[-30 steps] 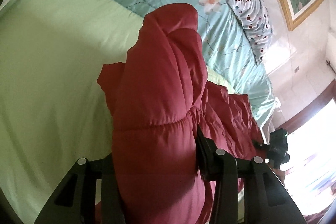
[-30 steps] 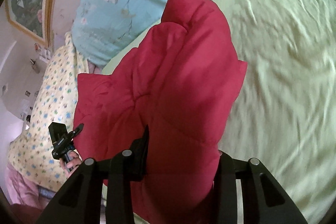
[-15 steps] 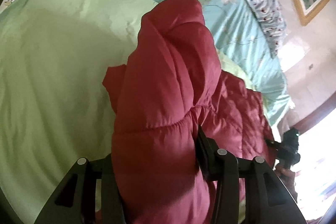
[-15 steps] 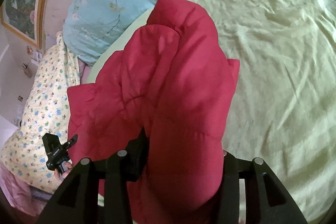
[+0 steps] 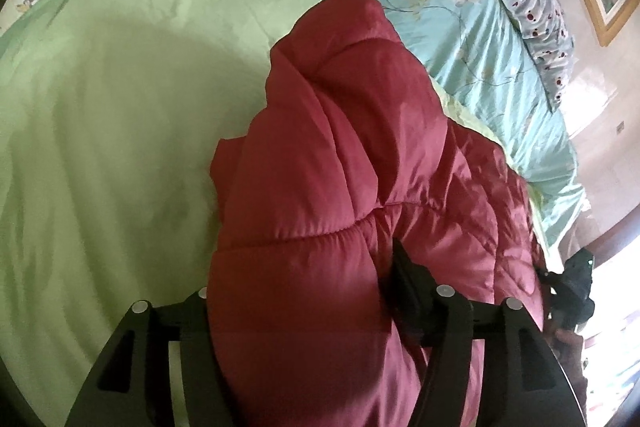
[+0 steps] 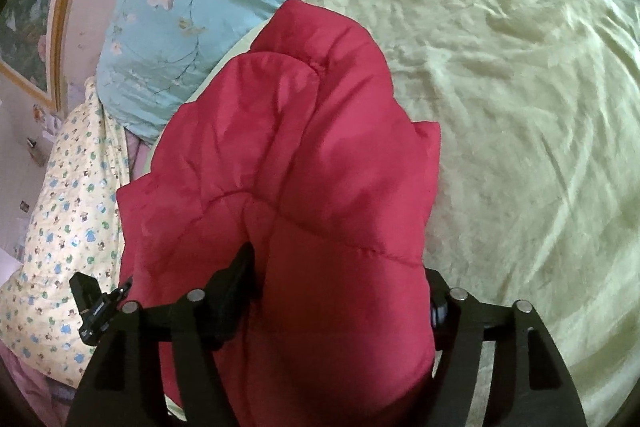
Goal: Fold large clothes
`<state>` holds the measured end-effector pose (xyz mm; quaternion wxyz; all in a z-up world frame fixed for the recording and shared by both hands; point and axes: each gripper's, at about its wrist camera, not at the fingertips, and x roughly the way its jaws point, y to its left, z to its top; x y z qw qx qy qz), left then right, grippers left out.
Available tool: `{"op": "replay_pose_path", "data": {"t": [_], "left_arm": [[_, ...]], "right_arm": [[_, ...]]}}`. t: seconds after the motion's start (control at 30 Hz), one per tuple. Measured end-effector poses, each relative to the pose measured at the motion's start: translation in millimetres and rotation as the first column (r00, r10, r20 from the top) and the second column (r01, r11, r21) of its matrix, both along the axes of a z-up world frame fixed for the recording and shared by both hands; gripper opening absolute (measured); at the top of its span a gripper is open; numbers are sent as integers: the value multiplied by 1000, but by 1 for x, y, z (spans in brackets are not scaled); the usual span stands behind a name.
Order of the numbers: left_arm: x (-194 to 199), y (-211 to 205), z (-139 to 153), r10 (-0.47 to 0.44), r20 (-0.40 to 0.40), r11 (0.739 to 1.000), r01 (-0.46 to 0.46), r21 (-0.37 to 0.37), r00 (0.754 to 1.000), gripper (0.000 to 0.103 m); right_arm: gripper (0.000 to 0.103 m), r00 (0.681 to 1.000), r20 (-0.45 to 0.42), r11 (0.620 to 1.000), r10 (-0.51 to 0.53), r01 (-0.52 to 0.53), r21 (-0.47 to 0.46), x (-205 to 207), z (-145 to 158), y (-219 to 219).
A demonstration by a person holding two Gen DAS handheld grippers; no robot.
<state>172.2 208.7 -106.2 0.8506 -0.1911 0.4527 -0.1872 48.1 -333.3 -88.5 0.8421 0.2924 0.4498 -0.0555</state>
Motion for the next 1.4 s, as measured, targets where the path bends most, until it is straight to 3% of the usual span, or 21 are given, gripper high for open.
{"op": "replay_pose_path", "data": {"t": [0.3,0.37,0.63,0.83,1.03,1.2,1.4], "left_arm": [[-15,1,20,12,16,999,-12,38,1000,74],[-23,4,29,29,32,997,-31,67,999,83],[-51,22,57,66,84,996,-71,59,994,84],[-72,14,70,38,114,995,-49,92,993,84],[-91,-10,84,-46,139,991,27,133,989,84],[-100,-30,91,-112,153,984,89,153,982,84],[-108,-54,87,-161,141,971,131,202,977,85]], "right_arm": [[76,1000,-4,1000,-20,20,-3,-4,-1,-1],[79,1000,-3,1000,-28,28,6,-4,-2,-2],[86,996,0,996,-86,86,17,-14,8,-3],[86,991,23,986,-131,132,-105,-29,31,5],[87,982,81,952,-172,186,-243,-47,62,15],[87,987,118,938,-109,141,-317,-52,83,41],[87,995,97,919,-6,44,-393,-46,87,86]]}}
